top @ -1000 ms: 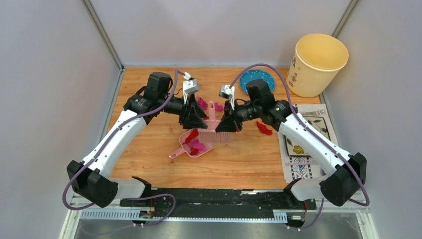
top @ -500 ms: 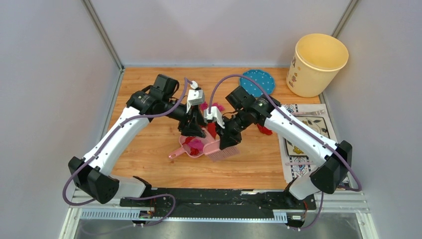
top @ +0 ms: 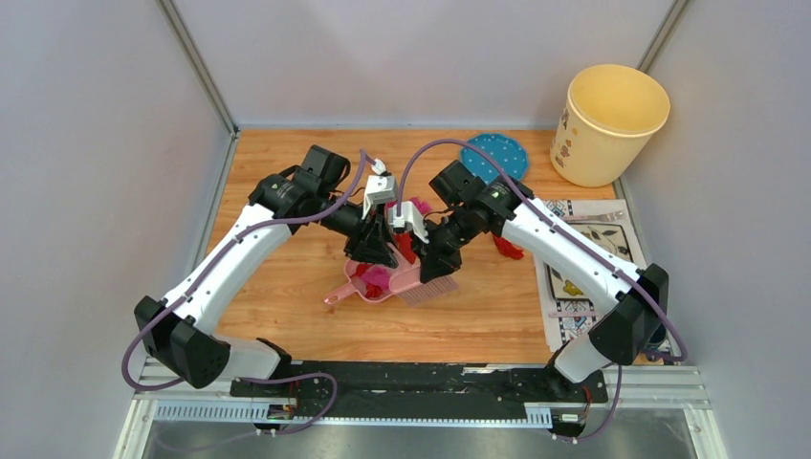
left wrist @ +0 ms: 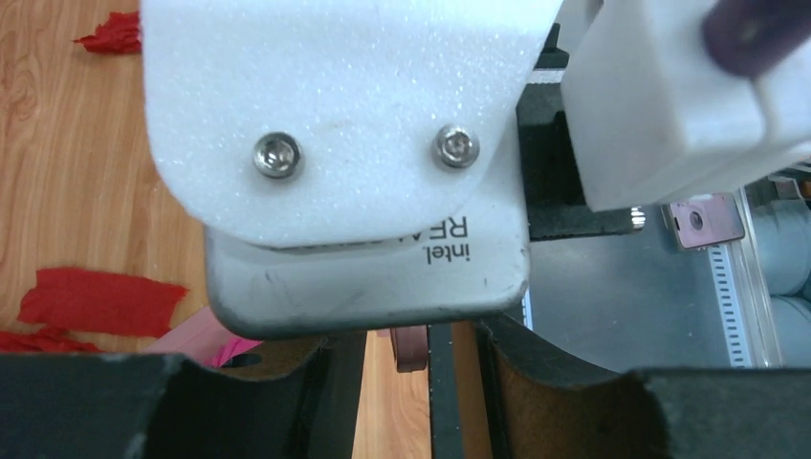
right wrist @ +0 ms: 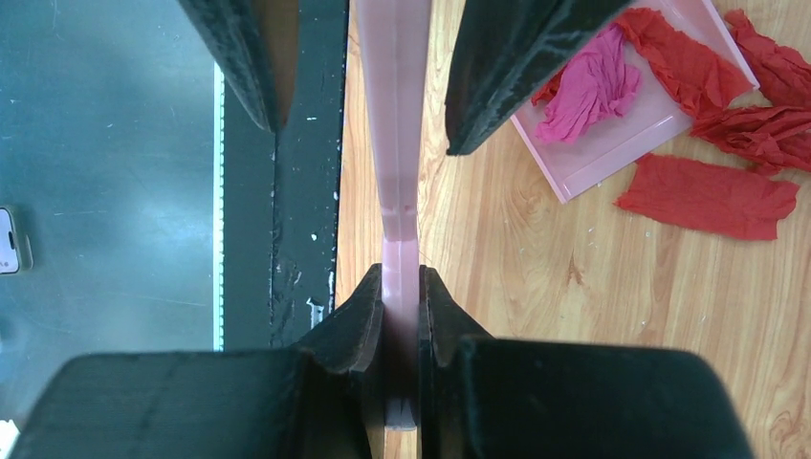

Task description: Sweep away the paper scraps from the table

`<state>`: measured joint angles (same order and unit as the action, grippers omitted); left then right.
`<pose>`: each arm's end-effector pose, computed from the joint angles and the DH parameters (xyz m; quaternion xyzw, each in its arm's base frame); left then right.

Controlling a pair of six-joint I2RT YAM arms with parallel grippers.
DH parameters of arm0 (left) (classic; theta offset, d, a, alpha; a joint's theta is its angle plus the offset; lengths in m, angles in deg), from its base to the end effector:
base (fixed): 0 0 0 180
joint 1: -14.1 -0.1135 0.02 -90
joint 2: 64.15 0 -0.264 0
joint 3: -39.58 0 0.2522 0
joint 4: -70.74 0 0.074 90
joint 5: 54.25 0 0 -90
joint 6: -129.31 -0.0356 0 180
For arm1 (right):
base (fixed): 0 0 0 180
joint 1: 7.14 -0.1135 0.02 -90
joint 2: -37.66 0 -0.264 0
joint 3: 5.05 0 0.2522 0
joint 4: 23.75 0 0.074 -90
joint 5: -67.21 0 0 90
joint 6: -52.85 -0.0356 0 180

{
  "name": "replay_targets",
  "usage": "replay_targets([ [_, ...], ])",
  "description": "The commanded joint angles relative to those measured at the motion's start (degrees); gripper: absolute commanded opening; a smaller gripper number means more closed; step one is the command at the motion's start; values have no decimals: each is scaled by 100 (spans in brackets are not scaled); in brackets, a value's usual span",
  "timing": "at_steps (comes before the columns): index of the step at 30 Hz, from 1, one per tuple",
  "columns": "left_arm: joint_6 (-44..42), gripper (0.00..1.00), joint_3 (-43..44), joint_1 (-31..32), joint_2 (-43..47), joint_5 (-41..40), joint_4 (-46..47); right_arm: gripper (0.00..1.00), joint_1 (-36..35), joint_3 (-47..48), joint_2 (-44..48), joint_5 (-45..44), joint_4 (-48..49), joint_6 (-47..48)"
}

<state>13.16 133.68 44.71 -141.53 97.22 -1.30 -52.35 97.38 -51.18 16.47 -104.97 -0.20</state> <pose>0.2041 -0.1571 0.3688 0.5240 0.6495 -0.4974 0.2370 0.1943 0.2277 0.3428 -0.6563 0.6537 0.3419 0.1585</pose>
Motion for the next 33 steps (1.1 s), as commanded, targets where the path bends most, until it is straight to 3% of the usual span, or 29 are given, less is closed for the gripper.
replay_targets([
  [1,356,40,184,50,118,216,326,0,-23,274,68,28,14,58],
  [5,348,22,61,50,83,154,300,0,-23,266,121,28,75,23],
  [6,365,8,44,50,57,181,274,0,-32,274,121,28,84,23],
  [7,383,0,52,50,13,216,265,0,-23,274,121,37,84,14],
  [9,619,0,0,50,30,94,430,3,-23,292,121,-85,189,-143],
  [12,962,0,-123,24,285,-1089,834,49,-14,204,427,-1058,906,-1018],
  [14,1216,0,-124,-265,469,-2107,993,57,3,82,726,-2287,1531,-1749],
  [15,1296,0,-106,-414,513,-2452,1133,69,38,-41,1102,-2736,2187,-2266],
  [16,1340,0,-80,-703,592,-2769,1196,77,47,-129,1288,-3227,2533,-3350],
  [17,1410,0,-114,-871,645,-3172,1292,82,47,-287,1525,-4294,2849,-4066],
  [18,1446,0,-167,-1029,707,-3316,1537,92,47,-688,1928,-4661,3505,-4586],
  [19,1455,0,-211,-1283,838,-3378,1652,93,39,-997,2166,-4839,3842,-5305],
  [21,1429,0,-273,-1504,918,-3510,1889,94,-22,-1551,2519,-5147,4885,-5758],
  [24,1376,0,-413,-1698,1041,-4115,2266,95,-250,-2265,2618,-5719,5340,-7092],
  [26,1315,0,-762,-1795,1243,-4746,2583,95,-505,-2021,2136,-6043,4982,-7744],
  [27,1288,0,-913,-1830,1322,-4950,2898,95,-1020,-1837,1951,-6184,4814,-7816],
  [28,1227,0,-1071,-1865,1496,-5161,3049,95,-1373,-1618,1610,-7073,4778,-7904],
  [30,1122,0,-1502,-1875,1673,-5689,3444,95,-2224,-1510,1309,-7965,4857,-8526],
  [31,1051,0,-1616,-1883,1822,-5856,3559,95,-2403,-1362,1090,-8587,4639,-9007],
  [32,1042,0,-1826,-1883,1893,-6118,3656,96,-2526,-925,653,-8759,3714,-9552],
  [33,1042,0,-1915,-1875,1946,-6304,3849,96,-2737,-582,335,-8874,3122,-10758],
])
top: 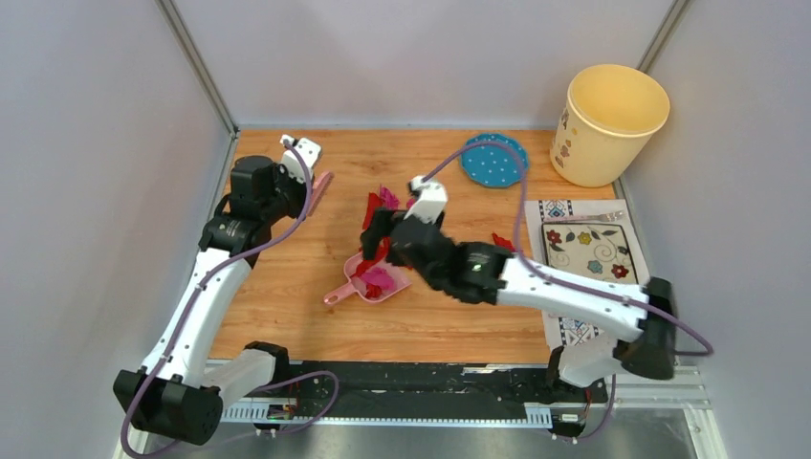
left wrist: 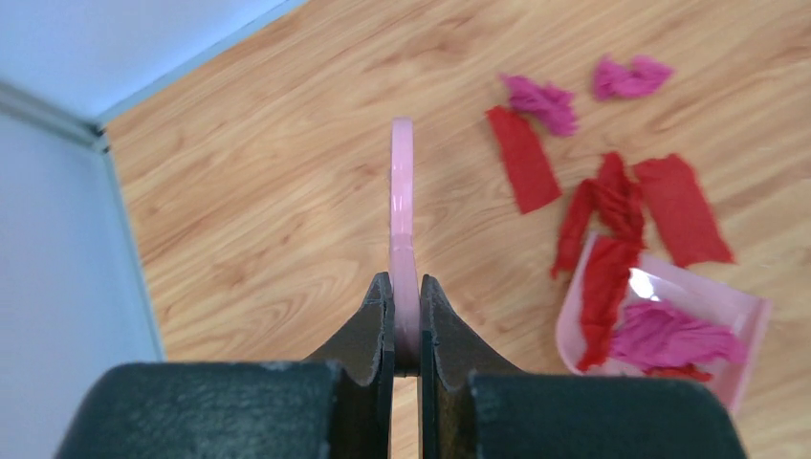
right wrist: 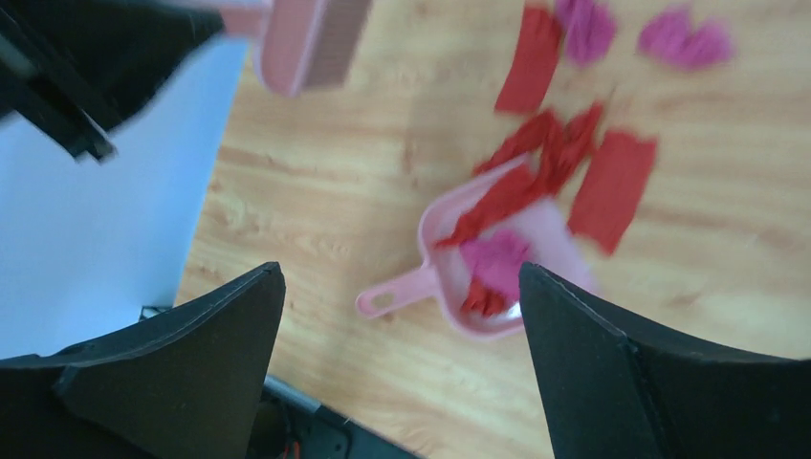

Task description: Sweep away the paper scraps from the table

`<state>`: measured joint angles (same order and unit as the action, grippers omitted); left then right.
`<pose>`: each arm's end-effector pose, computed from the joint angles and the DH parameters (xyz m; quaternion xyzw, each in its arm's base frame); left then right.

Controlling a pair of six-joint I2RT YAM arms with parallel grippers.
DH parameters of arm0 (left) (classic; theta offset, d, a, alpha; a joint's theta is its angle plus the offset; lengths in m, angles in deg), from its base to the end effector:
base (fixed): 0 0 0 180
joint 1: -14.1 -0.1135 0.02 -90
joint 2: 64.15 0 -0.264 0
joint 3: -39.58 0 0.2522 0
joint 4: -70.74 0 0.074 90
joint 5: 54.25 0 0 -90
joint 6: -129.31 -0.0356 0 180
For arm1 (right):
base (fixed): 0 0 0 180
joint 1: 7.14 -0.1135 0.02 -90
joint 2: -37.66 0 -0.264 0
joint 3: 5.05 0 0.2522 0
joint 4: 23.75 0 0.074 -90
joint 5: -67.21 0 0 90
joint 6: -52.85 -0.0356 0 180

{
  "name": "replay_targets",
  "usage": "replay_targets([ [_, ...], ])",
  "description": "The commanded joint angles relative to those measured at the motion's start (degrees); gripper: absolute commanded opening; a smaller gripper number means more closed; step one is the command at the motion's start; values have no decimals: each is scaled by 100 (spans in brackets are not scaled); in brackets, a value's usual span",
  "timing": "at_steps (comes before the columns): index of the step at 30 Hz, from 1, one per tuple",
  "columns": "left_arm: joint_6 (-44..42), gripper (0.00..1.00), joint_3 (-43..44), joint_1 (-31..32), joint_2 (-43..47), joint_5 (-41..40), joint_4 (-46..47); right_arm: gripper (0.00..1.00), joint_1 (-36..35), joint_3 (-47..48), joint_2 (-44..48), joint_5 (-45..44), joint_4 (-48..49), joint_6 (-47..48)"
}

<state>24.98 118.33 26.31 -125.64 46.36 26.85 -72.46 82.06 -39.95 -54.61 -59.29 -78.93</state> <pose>0.2256 -0.0555 0.3715 0.2418 0.8135 -0.0690 0.5244 0.1447 0.2700 0.3672 -0.0243 0.8282 0.2715 0.4896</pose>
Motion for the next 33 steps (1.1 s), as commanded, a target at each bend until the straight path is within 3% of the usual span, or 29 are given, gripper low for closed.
replay_targets([
  [1,-114,0,-460,-43,462,-1341,1131,96,-841,1285,-1096,-1889,-2000,-3341],
  [2,-88,0,-644,-43,524,-1508,1350,96,-946,2149,-1421,-1881,-2989,-3650],
  [6,70,0,-1172,-139,814,-1483,1764,98,-1343,4260,-3773,-1619,-5320,-5442],
  [10,-192,0,-1542,-157,1095,-1518,1905,94,-1317,5347,-5085,-618,-6215,-7034],
  [13,-342,0,-1814,-201,1375,-1606,2046,94,-1273,6162,-5711,-685,-6303,-6889],
  [14,-369,0,-1954,-227,1455,-1545,2142,95,-1255,6314,-5809,-816,-6738,-7192],
  [16,-439,0,-2060,-228,1613,-1483,2187,95,-1185,5976,-5706,-923,-6674,-7441],
  [17,-465,0,-2104,-228,1632,-1405,2169,96,-1133,5772,-5635,-880,-6020,-7006],
  [20,-562,0,-2148,-228,1632,-1413,2187,97,-913,5341,-5651,-538,-5356,-6703],
  [33,-562,0,-2280,-228,1684,-903,2046,91,-772,5726,-6205,69,-5328,-6291],
])
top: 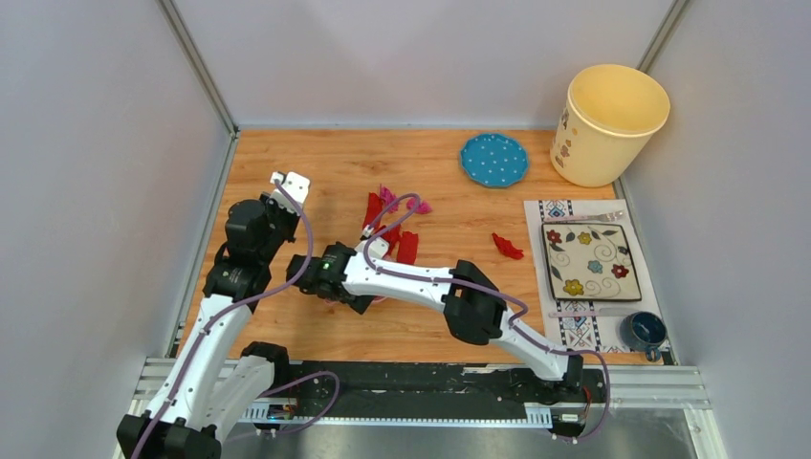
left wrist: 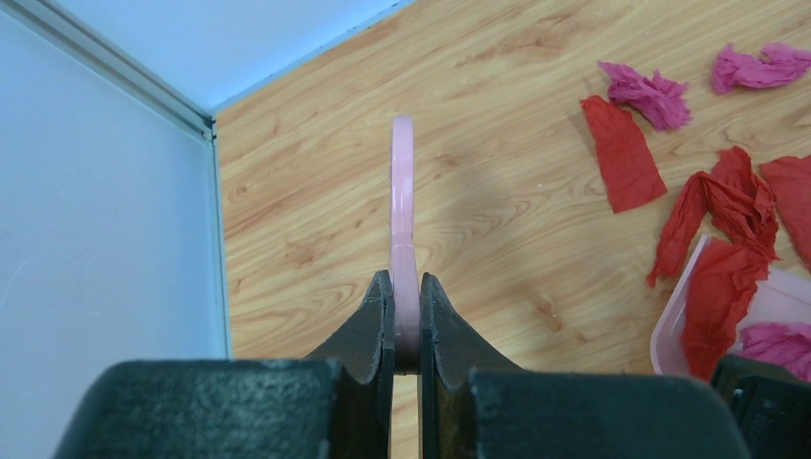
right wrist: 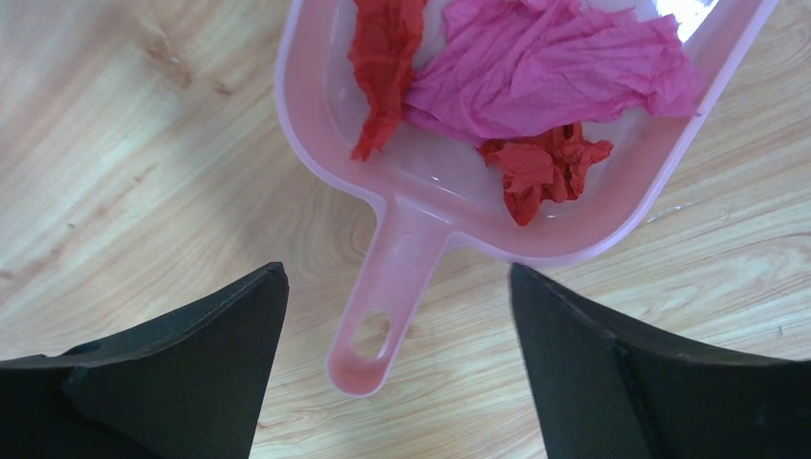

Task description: Sweep away the paper scraps from the table

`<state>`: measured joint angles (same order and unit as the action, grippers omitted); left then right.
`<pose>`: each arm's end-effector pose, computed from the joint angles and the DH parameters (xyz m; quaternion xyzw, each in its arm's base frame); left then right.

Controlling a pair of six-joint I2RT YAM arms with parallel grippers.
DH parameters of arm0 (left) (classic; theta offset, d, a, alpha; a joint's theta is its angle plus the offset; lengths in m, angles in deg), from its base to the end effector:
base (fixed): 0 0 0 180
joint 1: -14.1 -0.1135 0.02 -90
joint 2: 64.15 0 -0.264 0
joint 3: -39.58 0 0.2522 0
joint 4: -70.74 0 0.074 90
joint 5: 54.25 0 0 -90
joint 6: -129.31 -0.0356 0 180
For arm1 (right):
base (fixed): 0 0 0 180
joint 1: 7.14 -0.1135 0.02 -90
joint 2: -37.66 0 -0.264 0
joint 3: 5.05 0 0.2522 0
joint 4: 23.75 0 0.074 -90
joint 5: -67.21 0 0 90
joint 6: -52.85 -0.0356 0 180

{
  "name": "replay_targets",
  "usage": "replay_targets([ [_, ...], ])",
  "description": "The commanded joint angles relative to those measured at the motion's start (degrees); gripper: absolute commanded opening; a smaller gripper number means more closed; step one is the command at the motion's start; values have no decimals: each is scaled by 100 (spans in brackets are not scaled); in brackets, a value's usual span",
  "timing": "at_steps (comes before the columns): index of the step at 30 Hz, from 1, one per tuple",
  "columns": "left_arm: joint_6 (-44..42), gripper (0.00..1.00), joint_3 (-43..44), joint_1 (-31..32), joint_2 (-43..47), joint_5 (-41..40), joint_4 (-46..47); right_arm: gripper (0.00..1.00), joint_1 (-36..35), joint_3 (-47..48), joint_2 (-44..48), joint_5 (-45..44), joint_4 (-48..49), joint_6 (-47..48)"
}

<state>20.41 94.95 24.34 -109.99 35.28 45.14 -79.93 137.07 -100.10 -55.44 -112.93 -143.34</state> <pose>0.1871 -0.0335 0.3143 0.1986 0.7739 0.0487 0.5994 0.1593 0.4493 0.2066 0.2877 0.9146 0.0409 0.2812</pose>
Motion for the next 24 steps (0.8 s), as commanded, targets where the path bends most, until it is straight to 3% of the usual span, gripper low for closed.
replay_targets([
  [1,-88,0,93,-31,120,214,208,91,-42,338,-277,292,18,186],
  [6,8,0,172,-31,137,389,129,89,-94,822,-568,329,-517,310],
  [10,0,0,225,-31,172,451,67,84,-86,420,-393,189,-729,248],
  [15,9,0,243,-31,190,478,41,74,-94,-791,317,153,-623,318],
  [20,-35,0,260,-22,199,504,-38,73,-226,-1847,1083,56,-273,898],
  [24,-9,0,278,-22,216,609,-126,74,-323,-3217,2040,47,403,1249],
])
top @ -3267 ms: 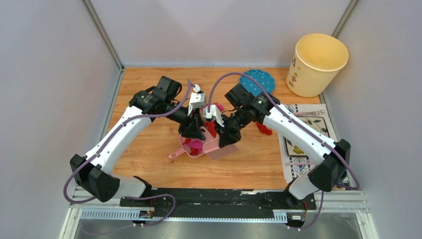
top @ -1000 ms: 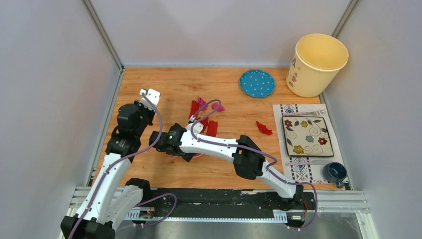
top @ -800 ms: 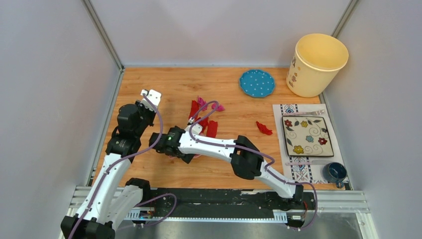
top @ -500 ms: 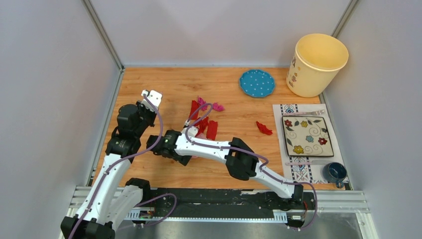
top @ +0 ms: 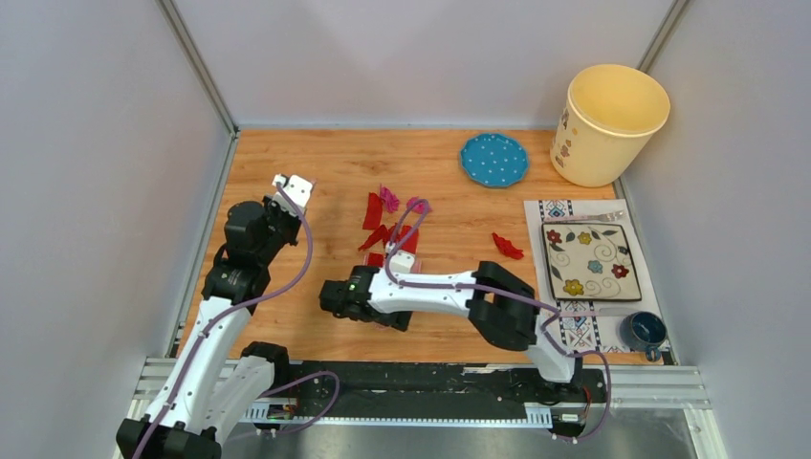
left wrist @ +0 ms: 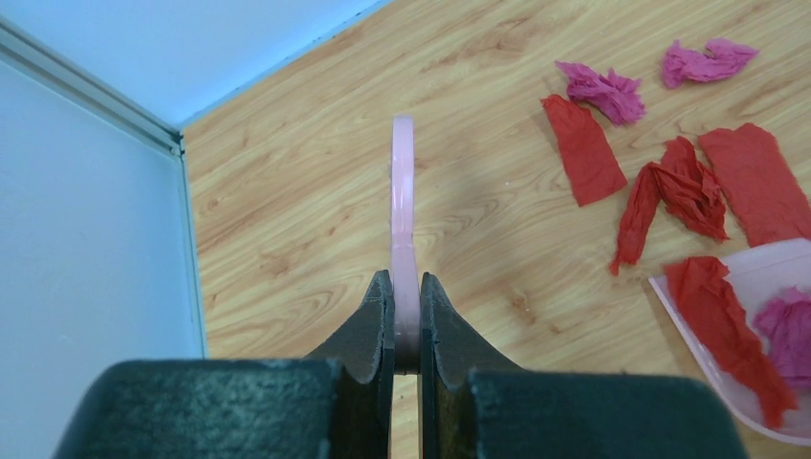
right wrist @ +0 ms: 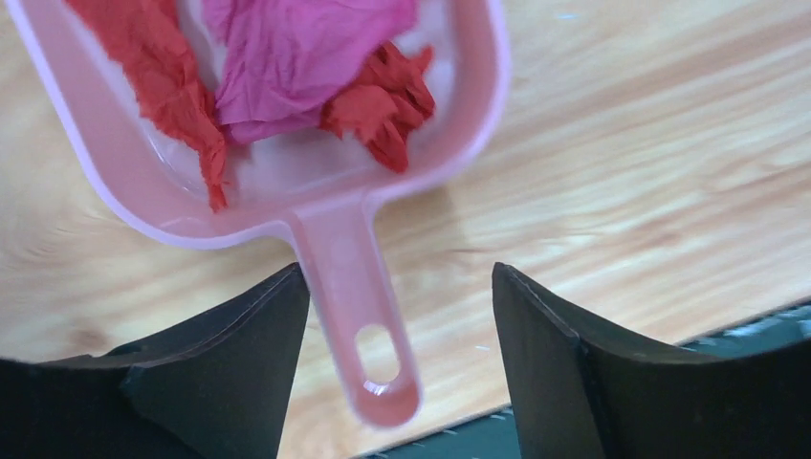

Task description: Sweep away the paper scraps from the table

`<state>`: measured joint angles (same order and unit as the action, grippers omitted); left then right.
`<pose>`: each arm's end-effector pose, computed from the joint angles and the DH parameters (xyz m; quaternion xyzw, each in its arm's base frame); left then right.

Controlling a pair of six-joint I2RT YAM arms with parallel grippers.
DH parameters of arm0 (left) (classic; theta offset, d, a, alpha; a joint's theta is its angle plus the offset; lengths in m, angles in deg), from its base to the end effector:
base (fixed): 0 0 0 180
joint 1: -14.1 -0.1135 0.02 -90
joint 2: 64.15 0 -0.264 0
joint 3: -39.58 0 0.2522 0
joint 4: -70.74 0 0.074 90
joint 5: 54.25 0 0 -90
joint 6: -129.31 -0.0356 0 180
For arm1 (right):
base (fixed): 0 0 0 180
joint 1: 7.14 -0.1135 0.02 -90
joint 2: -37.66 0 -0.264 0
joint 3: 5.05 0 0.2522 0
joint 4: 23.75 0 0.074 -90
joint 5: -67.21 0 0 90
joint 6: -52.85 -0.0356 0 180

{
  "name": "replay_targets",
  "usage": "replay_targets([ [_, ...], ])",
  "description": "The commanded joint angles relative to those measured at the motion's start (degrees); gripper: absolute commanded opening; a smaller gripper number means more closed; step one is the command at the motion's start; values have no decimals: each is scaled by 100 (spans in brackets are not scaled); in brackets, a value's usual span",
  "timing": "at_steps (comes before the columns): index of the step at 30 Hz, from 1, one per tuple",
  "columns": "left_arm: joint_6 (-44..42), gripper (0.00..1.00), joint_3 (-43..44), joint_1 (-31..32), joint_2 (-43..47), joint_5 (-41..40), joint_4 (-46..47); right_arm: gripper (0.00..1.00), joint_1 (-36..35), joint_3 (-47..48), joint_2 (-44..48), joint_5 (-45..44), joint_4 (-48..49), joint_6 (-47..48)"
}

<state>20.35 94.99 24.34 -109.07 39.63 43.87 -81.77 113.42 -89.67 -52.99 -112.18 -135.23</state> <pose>0.1827 -0.0355 0.3149 0.2213 0.7692 0.0185 0.5991 0.1275 0.3964 0.1807 0.1796 0.9468 -0.0778 0.2555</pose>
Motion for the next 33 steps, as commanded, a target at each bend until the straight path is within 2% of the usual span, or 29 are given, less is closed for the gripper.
replay_targets([
  [1,-2,0,274,-31,142,192,-17,74,-139,-1490,1461,-171,600,561],
  [3,-11,0,291,-31,133,254,-96,73,-131,-1978,1850,-188,1243,930],
  [8,-64,0,379,-31,151,359,-289,77,-113,-2752,2545,-180,1403,1940],
  [13,-108,0,405,-31,133,578,-526,82,-578,-2807,3116,-724,1772,4276],
  [15,-169,0,432,-31,98,605,-605,91,-763,-2929,3493,-463,2236,5258],
  [16,-187,0,467,-31,89,570,-684,94,-764,-3017,3617,113,2455,5456],
  [19,-257,0,590,-31,46,482,-929,99,-746,-3465,3917,593,3247,5634],
  [22,-310,0,757,-31,-103,499,-1263,99,-606,-3483,3769,288,2742,5257],
  [26,-336,0,880,-31,-288,518,-1388,98,-412,-3221,3417,382,2774,5641],
  [29,-362,0,898,-31,-332,377,-1379,94,-395,-2632,2899,532,2564,5705],
  [33,-389,0,845,-31,-376,201,-1370,88,-149,-2630,2511,699,2352,5362],
])
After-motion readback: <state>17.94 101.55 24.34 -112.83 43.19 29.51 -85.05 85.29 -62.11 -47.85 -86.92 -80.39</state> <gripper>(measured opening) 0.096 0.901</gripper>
